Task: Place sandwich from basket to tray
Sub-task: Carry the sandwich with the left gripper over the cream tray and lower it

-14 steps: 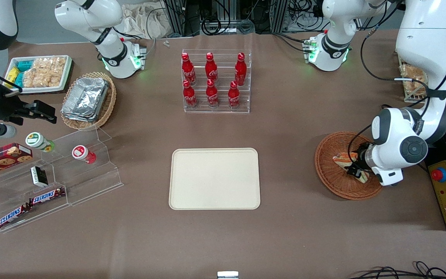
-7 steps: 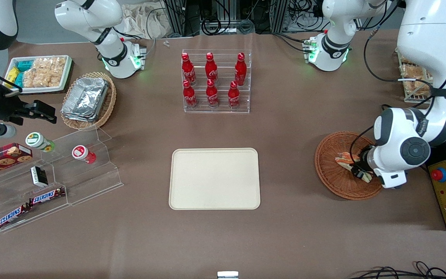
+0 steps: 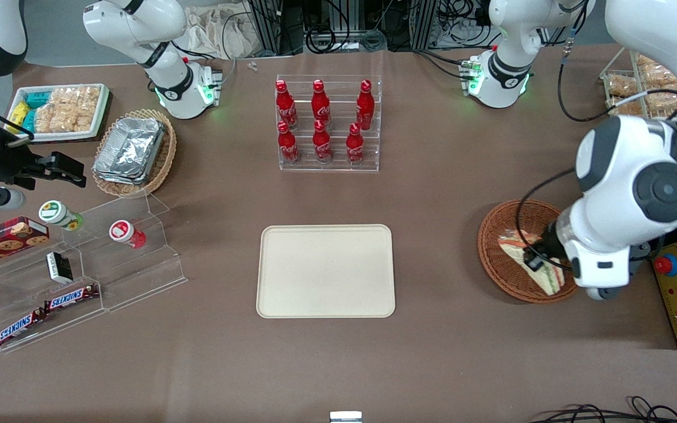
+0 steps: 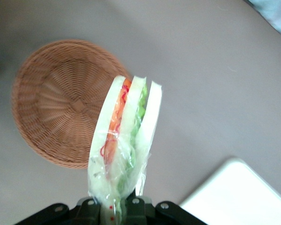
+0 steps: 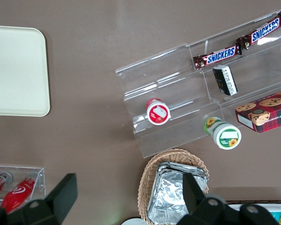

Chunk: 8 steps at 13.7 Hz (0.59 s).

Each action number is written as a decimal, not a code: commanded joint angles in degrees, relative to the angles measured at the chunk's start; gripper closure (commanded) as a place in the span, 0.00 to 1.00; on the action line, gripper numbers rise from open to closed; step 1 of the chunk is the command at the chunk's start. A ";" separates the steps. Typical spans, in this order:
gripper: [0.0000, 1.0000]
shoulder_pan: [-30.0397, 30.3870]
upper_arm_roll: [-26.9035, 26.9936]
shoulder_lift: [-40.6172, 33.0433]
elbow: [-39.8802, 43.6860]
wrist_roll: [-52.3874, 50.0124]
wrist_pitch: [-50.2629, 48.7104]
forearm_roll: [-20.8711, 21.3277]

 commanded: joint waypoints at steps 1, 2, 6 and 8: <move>1.00 -4.54 -2.82 4.16 5.21 10.59 -1.12 0.71; 1.00 -7.09 -2.83 6.44 6.78 11.76 -0.25 0.45; 1.00 -16.41 -2.65 16.19 8.73 14.40 8.96 2.19; 1.00 -19.06 -2.57 20.76 9.26 13.80 14.68 4.22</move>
